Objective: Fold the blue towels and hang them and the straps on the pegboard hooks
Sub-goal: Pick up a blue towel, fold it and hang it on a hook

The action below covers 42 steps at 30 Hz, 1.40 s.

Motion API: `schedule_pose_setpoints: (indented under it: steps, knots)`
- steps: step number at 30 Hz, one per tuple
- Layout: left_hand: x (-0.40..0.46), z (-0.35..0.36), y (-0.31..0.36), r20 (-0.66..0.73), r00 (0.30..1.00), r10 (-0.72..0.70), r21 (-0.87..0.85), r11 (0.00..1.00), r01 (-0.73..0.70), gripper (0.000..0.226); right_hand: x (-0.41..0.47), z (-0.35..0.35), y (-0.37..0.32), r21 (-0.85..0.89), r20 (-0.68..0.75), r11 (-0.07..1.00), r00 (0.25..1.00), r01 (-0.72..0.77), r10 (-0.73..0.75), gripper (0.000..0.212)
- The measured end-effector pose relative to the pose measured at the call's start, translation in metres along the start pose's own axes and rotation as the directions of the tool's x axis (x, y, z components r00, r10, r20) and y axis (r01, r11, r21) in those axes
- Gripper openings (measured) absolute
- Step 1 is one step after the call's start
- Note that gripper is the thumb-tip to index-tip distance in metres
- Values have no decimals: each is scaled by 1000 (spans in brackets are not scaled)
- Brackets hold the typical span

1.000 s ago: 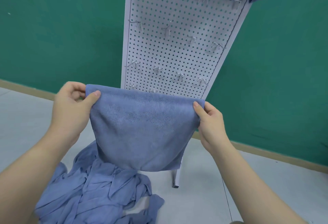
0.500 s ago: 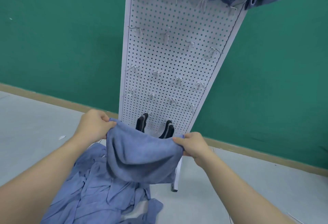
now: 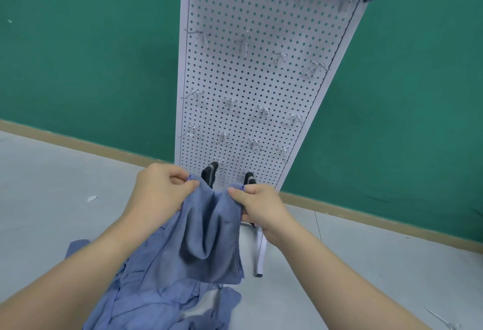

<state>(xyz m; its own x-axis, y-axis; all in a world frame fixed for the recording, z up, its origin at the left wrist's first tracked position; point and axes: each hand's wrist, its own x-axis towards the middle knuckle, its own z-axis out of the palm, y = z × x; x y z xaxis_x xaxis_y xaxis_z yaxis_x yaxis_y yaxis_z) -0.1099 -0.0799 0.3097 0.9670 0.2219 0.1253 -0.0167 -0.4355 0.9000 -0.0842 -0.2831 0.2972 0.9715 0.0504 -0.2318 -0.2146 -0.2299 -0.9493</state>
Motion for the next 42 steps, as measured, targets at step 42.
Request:
schedule_pose_setpoints:
  steps: [42]
  knots:
    - [-7,19,5,55,970,237,-144,963,-227,24,-31,36,-25,-297,-38,891,928,343,-370,49]
